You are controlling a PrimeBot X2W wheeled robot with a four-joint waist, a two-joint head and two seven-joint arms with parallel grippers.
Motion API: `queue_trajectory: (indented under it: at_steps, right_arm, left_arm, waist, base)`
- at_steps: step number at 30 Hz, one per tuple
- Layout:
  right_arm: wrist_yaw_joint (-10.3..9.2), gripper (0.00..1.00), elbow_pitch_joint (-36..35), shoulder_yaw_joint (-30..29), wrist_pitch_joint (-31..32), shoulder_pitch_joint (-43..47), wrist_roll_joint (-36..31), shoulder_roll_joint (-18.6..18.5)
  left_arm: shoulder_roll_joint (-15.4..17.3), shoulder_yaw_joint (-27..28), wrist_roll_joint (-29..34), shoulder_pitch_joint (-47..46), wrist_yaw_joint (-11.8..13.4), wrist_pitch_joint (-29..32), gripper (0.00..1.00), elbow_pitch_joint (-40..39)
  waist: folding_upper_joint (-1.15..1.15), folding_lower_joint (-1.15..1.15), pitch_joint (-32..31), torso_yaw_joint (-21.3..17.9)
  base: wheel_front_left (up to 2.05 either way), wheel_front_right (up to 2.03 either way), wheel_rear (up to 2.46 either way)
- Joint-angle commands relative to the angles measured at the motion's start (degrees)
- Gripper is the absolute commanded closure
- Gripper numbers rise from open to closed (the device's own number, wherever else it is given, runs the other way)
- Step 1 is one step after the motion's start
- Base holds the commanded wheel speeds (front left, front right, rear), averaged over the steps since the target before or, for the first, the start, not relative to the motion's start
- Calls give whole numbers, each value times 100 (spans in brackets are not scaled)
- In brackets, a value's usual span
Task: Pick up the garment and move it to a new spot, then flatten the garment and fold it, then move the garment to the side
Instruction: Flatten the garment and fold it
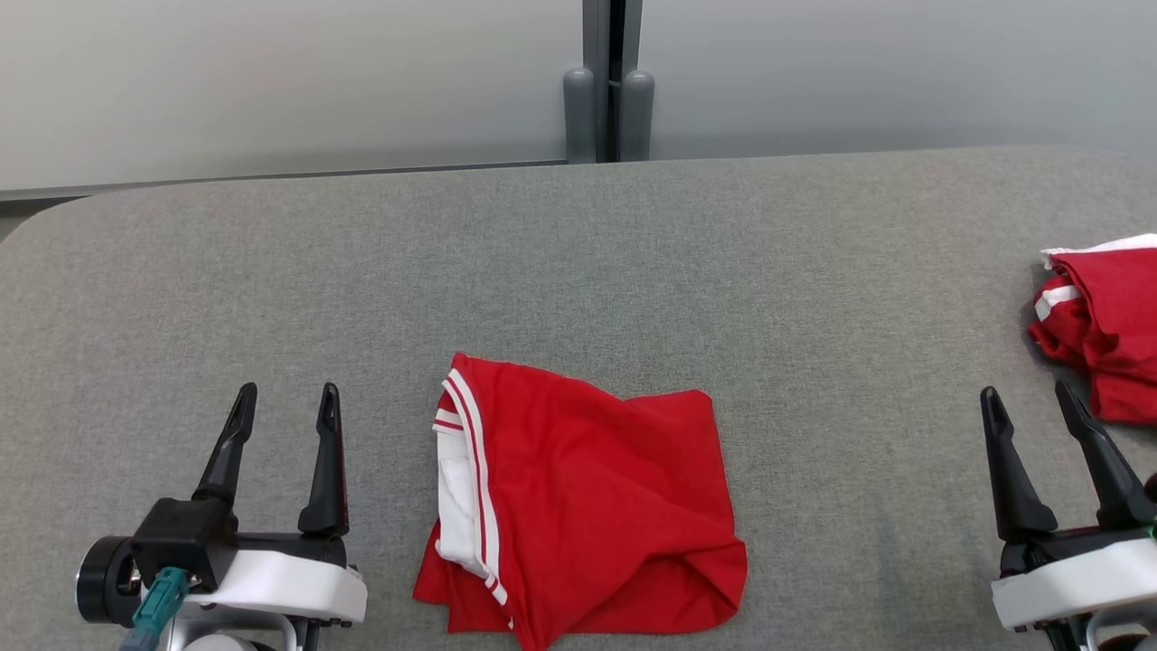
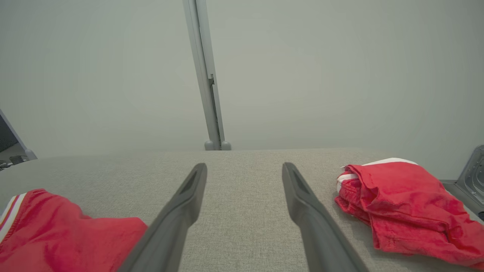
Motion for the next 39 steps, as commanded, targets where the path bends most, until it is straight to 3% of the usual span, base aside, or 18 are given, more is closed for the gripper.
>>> queue_trajectory:
  at_steps: [1, 21, 22, 23, 27, 34, 39]
  right_arm:
    - [-1, 0, -157, -84, 90, 122, -59, 39]
    - [-1, 0, -646, -197, 469, 187, -185, 157]
    - [-1, 55, -601, -169, 484, 165, -174, 157]
    - [-1, 100, -532, -67, 546, 149, -138, 166]
    - [-1, 100, -121, 630, 641, -115, 47, 150]
    - [-1, 100, 1035, 2436, 537, -817, 491, 150]
    - [-1, 100, 1268, 3208, 491, -1098, 794, 38]
  left_arm:
    - [48, 20, -24, 40, 19, -23, 0, -22]
    - [81, -56, 67, -65, 154, 74, 0, -219]
    - [74, -70, 78, -101, 147, 78, 0, -230]
    - [69, -79, 88, -136, 145, 83, 0, -238]
    - [37, -116, 118, -237, 168, 75, 0, -250]
    - [-117, -133, 138, -419, 180, 23, 0, -271]
    - [-175, -102, 160, -512, 138, -8, 0, -247]
  waist:
    - [0, 0, -29, -4]
    - [0, 0, 125, 30]
    - [0, 0, 153, 51]
    - [0, 0, 184, 73]
    - [0, 0, 338, 170]
    - [0, 0, 672, 401]
    - [0, 0, 815, 500]
  base:
    - [0, 0, 0]
    - [0, 0, 0]
    - [0, 0, 0]
    - [0, 0, 0]
    - [0, 0, 0]
    - [0, 0, 0]
    - [0, 0, 0]
